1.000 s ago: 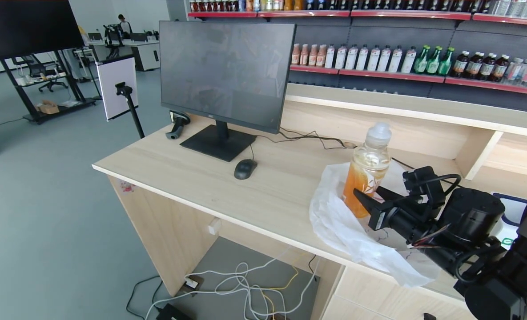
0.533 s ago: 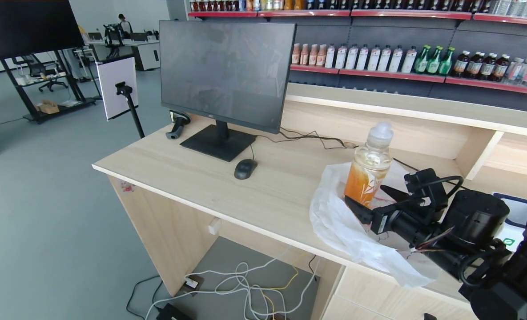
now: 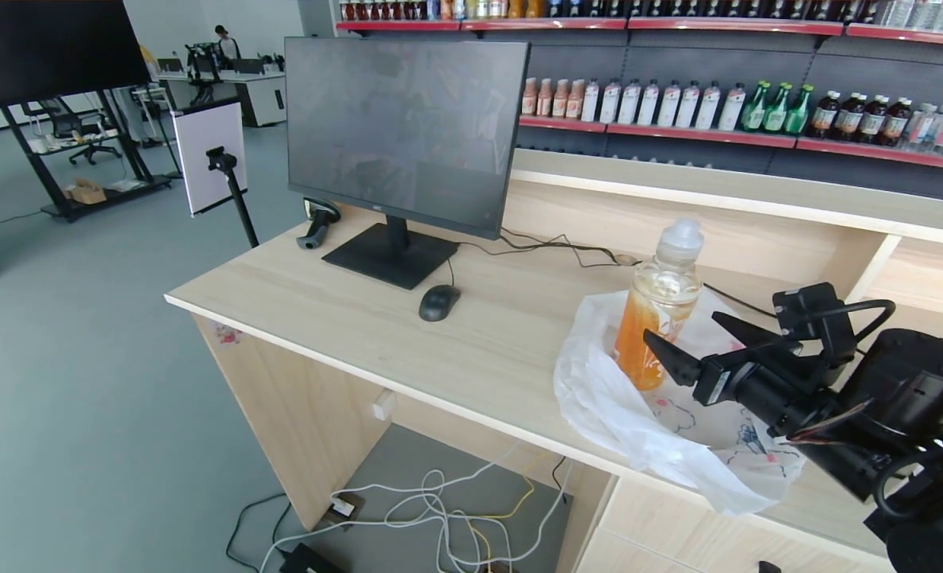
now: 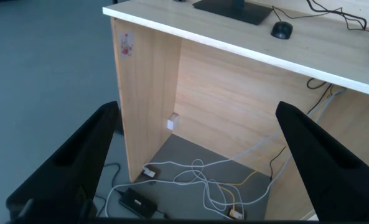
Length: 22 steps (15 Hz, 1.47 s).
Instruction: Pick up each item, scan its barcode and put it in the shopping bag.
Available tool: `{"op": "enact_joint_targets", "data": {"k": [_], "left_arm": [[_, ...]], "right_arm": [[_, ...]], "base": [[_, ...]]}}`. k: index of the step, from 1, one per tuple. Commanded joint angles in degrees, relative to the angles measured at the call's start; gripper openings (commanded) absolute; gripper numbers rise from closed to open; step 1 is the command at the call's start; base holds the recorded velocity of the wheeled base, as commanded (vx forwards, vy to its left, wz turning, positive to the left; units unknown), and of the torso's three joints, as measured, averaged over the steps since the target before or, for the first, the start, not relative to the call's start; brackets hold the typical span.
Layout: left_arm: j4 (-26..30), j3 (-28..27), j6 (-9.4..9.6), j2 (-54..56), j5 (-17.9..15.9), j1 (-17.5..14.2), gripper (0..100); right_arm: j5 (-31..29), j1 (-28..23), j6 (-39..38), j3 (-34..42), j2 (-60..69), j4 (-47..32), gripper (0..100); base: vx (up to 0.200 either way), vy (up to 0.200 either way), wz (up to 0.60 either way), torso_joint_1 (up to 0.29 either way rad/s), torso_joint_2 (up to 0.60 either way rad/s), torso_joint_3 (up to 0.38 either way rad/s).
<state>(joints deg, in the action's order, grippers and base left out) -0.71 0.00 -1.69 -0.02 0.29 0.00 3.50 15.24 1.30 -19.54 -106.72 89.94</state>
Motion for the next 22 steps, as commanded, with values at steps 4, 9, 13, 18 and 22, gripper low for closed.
{"op": "enact_joint_targets", "data": {"k": [4,9,13,18,22], "left_arm": [[0.0,0.0,-0.06,-0.06,-0.03,0.0,100],[0.0,0.0,-0.59,-0.06,0.06,0.0,100],[0.09,0.0,-0.77,-0.06,0.06,0.0,100],[0.09,0.0,-0.85,-0.06,0.15,0.0,100],[0.18,0.0,-1.03,-0.06,0.15,0.0,100]], "right_arm": [[0.02,-0.74,-0.34,1.17,4.24,0.06,100],[0.02,-0.82,-0.34,1.61,5.47,0.06,100],[0.02,-0.82,-0.34,1.88,6.08,0.06,100],[0.02,-0.74,-0.16,2.14,6.61,0.06,100],[0.02,-0.74,0.01,2.23,6.87,0.06,100]], "base": [[0.0,0.0,-0.15,-0.001,0.0,-0.001],[0.0,0.0,-0.6,0.001,0.0,0.0],[0.0,0.0,-0.6,0.002,0.0,0.005],[0.0,-0.04,-0.48,0.003,0.0,0.003],[0.0,-0.2,0.0,0.002,0.01,0.002]]}}
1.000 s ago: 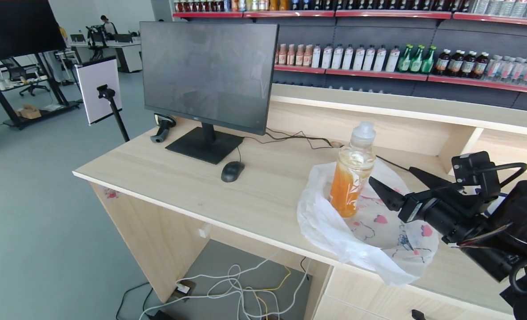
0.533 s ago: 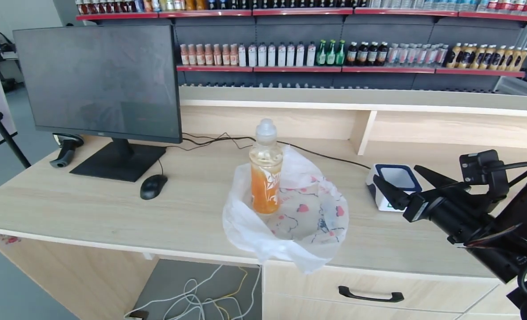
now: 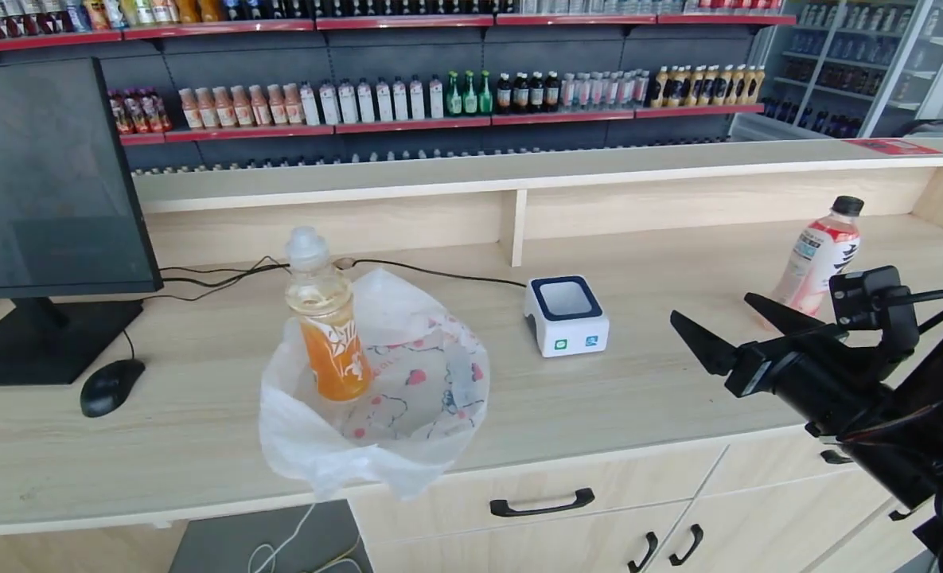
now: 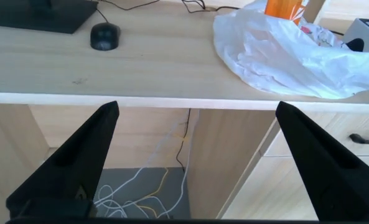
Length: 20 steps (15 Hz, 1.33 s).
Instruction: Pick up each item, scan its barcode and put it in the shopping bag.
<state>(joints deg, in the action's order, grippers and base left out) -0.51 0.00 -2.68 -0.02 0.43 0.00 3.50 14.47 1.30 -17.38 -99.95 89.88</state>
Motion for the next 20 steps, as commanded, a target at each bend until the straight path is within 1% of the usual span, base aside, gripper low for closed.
{"op": "enact_joint_targets", "data": {"k": [1,14,17,20], "left_arm": [[-0.02,0.0,-0.13,-0.06,0.01,0.0,100],[-0.02,0.0,-0.22,-0.06,0.01,0.0,100],[-0.02,0.0,-0.22,-0.06,0.01,0.0,100],[-0.02,0.0,-0.31,-0.06,0.01,0.0,100]], "right_arm": [[0.02,0.03,0.01,0.07,0.11,0.12,100],[0.02,1.0,0.01,1.39,0.55,0.12,100],[0.02,1.17,0.1,1.92,0.63,0.12,100],[0.02,1.09,0.28,2.97,0.9,0.12,100]], "base": [[0.0,-0.2,0.0,0.002,0.0,0.002],[0.0,-0.2,0.0,0.001,0.0,0.002],[0.0,-0.2,0.6,0.046,-0.07,-0.046],[0.0,-0.2,0.0,0.022,-0.07,-0.025]]}}
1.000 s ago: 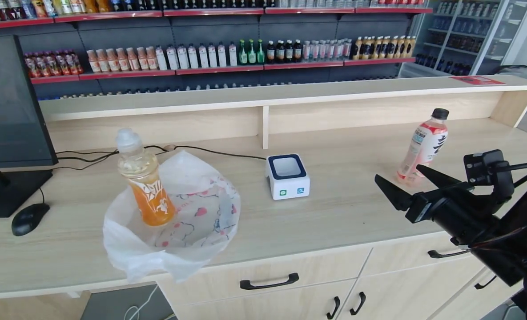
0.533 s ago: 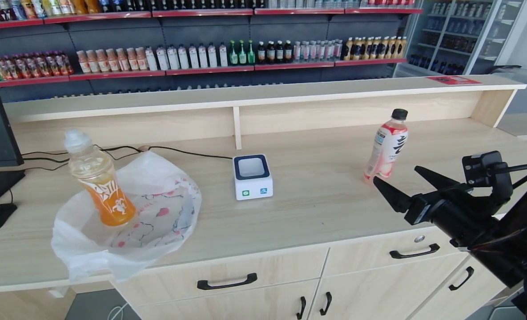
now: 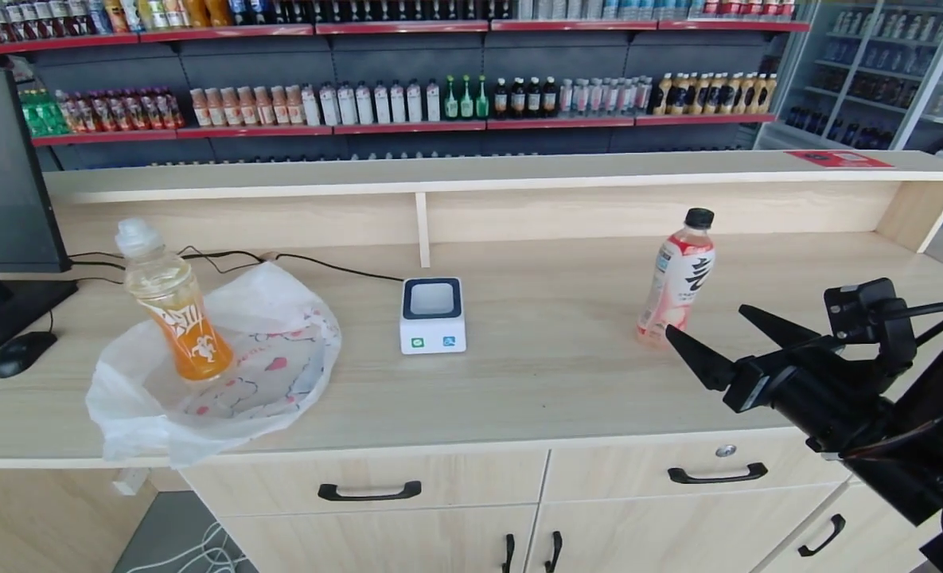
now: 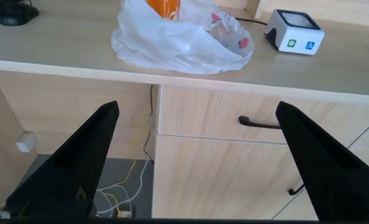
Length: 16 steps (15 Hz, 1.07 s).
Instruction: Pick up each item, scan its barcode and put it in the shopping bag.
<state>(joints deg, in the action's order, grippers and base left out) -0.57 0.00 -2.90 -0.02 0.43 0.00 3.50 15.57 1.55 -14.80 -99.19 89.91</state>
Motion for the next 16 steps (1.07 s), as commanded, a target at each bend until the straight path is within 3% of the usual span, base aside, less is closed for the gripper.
{"op": "enact_joint_targets", "data": {"k": [1,5,10,16], "left_arm": [[0.05,0.0,0.0,-0.06,0.01,0.0,100],[0.05,0.0,0.0,-0.06,0.01,0.0,100],[0.05,0.0,0.0,-0.06,0.01,0.0,100],[-0.04,0.0,0.09,-0.06,0.01,0.0,100]], "right_arm": [[0.02,0.08,0.12,1.26,0.23,0.09,100],[0.02,0.08,0.21,0.82,0.14,0.09,100],[-0.07,0.96,2.14,1.62,-0.03,0.09,100],[-0.25,3.24,2.14,2.49,-2.32,0.09,100]], "base": [[0.0,-0.2,0.0,0.002,0.01,0.002],[0.0,-0.2,0.0,0.004,0.0,0.002],[0.2,0.0,0.0,0.003,0.0,0.005],[0.0,0.0,0.0,0.0,0.0,0.0]]}}
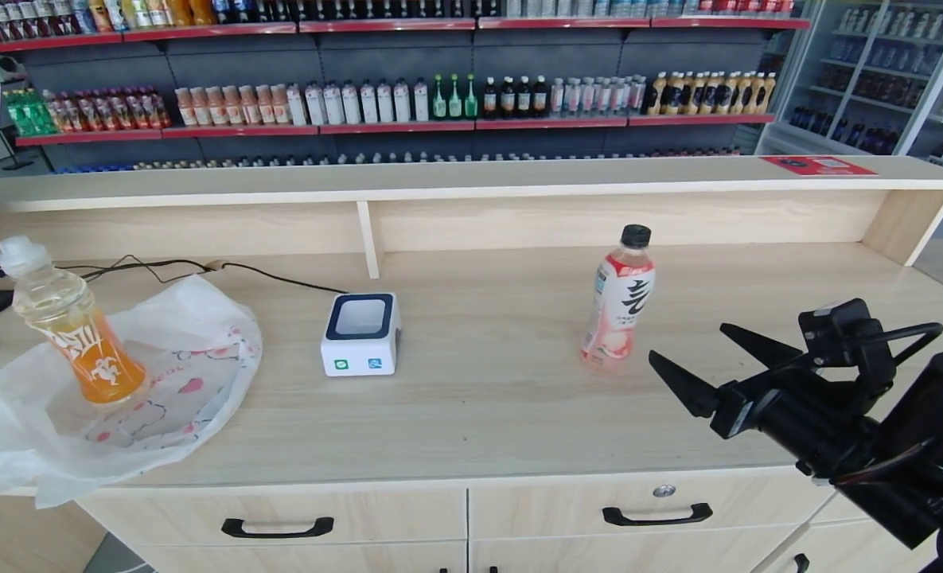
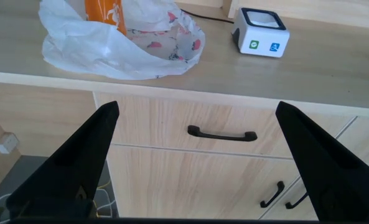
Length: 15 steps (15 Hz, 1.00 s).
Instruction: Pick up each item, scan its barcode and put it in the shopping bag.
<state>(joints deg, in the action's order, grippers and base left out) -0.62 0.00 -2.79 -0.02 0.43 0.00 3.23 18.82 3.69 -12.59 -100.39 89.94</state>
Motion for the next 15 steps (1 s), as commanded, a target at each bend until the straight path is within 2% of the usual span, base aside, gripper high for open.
{"op": "enact_joint_targets", "data": {"k": [1,3,5,6,7,9,11,15], "left_arm": [[0.01,0.0,-0.02,-0.06,0.01,0.0,100],[0.01,0.0,-0.02,-0.06,0.01,0.0,100],[0.01,0.0,-0.02,-0.06,0.01,0.0,100],[0.01,0.0,-0.02,-0.06,0.01,0.0,100],[0.01,0.0,-0.02,-0.06,0.01,0.0,100],[0.01,0.0,-0.11,-0.06,0.01,0.0,100],[0.01,0.0,-0.11,-0.06,0.01,0.0,100],[0.01,0.0,-0.11,-0.06,0.01,0.0,100]], "right_arm": [[-0.07,-0.1,0.0,0.11,-1.83,0.06,100],[-0.95,-0.01,0.09,-1.38,-3.41,0.06,100],[-5.6,0.69,0.61,-5.42,-5.26,0.06,100],[-11.67,2.45,1.05,-6.3,-6.22,0.06,100],[-14.74,4.91,0.7,-5.95,-6.75,0.06,100],[-17.47,7.98,0.17,-7.97,-8.42,0.06,100],[-20.72,8.25,-0.88,-10.87,-10.79,0.06,100],[-20.72,8.25,-1.14,-12.19,-12.9,0.06,100]], "base": [[0.0,0.0,0.0,0.0,0.0,0.0],[0.0,0.0,0.0,0.0,0.0,0.0],[0.0,0.0,0.0,0.0,0.0,0.0],[0.0,0.0,0.0,0.0,0.0,0.0],[0.0,0.0,0.0,0.0,0.0,0.0],[0.0,0.0,0.0,0.0,0.0,0.0],[0.0,0.0,0.0,0.0,0.0,0.0],[0.0,0.0,0.0,0.0,0.0,0.0]]}}
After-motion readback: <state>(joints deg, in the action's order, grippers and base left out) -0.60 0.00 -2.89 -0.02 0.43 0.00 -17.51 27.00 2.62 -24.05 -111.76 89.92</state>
